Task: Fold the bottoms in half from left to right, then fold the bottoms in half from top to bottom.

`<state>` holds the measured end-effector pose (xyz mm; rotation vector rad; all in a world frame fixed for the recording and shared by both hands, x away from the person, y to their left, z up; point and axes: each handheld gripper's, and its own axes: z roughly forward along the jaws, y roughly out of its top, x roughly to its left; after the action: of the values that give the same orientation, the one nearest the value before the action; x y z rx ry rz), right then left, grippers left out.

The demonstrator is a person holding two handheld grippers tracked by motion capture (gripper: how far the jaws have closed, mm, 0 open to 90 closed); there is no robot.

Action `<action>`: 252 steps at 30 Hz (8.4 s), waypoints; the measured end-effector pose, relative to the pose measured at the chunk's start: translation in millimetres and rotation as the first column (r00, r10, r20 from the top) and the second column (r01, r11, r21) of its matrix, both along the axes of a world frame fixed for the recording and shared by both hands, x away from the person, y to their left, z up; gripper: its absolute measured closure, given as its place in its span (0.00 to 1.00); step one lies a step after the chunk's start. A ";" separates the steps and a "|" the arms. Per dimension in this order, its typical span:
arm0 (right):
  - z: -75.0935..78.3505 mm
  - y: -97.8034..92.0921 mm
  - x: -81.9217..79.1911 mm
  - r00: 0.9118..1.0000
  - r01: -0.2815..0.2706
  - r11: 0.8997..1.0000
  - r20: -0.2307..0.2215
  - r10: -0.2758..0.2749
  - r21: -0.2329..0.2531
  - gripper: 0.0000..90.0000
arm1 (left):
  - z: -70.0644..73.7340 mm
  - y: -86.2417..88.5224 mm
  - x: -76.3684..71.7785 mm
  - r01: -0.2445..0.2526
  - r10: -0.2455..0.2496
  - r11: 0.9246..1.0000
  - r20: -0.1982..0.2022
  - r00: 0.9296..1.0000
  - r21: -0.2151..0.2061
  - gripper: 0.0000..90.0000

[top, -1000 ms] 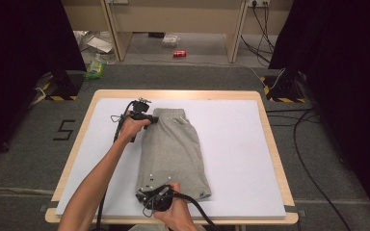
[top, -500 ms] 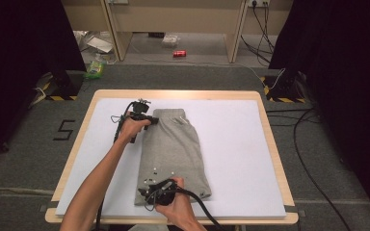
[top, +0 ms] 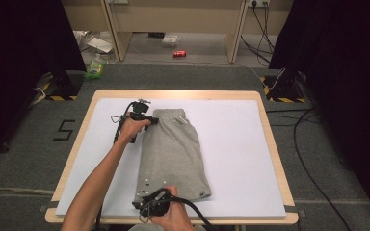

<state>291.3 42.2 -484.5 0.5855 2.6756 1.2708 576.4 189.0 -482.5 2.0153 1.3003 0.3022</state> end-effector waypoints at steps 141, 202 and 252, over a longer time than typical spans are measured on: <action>0.9 -79.9 279.8 0.827 0.547 0.827 -0.069 -0.558 -0.129 0.73 | 0.3 -3.7 -0.8 -0.017 0.017 1.000 -0.009 1.000 0.022 0.75; 76.8 -125.6 155.0 0.934 0.345 0.927 0.039 -0.354 0.146 0.89 | 75.5 2.5 -117.5 0.220 -0.191 0.972 0.259 0.947 -0.085 0.80; 60.8 -142.8 89.0 0.933 0.353 0.928 0.029 -0.358 0.117 0.60 | 4.9 15.4 -238.3 0.378 -0.337 0.910 0.228 0.913 -0.168 0.63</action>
<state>380.3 -100.6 -423.7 0.9874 2.3267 1.3084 338.1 204.4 -477.6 1.9426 0.7834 0.1735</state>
